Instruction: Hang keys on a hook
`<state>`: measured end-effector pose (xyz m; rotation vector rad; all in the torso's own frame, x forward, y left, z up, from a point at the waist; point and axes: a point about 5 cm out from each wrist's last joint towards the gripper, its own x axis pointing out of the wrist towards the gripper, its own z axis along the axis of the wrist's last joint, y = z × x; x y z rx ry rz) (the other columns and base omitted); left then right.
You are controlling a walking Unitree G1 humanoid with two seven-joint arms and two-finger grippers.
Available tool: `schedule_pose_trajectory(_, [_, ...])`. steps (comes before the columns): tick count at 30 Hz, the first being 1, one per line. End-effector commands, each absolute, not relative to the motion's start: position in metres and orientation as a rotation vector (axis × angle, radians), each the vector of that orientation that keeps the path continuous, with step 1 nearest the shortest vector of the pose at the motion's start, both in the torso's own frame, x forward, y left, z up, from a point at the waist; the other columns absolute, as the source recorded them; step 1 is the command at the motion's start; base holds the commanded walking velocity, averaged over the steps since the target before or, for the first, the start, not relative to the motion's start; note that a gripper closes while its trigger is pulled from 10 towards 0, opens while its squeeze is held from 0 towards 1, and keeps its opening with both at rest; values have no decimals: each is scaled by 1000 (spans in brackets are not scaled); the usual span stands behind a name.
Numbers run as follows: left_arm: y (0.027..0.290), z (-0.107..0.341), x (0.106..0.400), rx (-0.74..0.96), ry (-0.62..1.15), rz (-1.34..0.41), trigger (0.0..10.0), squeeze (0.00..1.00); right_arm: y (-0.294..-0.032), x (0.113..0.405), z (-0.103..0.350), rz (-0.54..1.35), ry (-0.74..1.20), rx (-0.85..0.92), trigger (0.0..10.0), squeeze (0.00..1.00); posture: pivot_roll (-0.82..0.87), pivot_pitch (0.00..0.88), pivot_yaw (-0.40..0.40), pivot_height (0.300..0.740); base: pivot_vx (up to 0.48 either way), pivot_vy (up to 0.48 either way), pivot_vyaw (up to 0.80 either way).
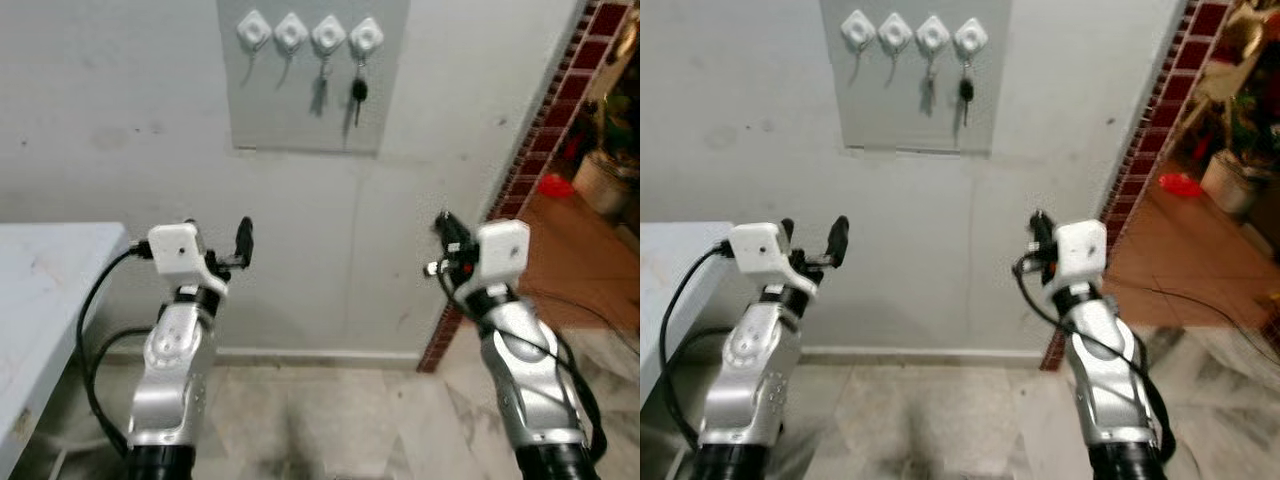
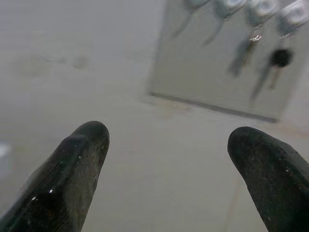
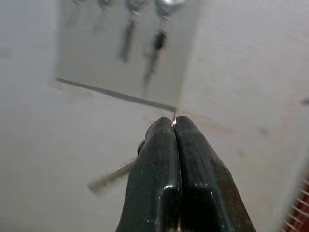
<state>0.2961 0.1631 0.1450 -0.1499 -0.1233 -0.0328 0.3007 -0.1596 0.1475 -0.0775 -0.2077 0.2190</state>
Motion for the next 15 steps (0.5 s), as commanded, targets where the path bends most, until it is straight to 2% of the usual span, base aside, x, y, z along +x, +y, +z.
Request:
schedule_pose_trajectory(1, [158,148,298,-159,-120,-44,10000,0,-162,301,154,212,-233,-79,10000,0,13,0,-53,740,0,0,0])
schedule_pose_trajectory(12, [158,148,300,-187,-105,-53,10000,0,-166,297,155,207,-243,-80,10000,0,-4,0,-47,740,0,0,0])
schedule_pose_trajectory(15, [159,148,300,-195,-105,-49,10000,0,-166,297,155,210,-243,-78,10000,0,-4,0,-45,740,288,0,0])
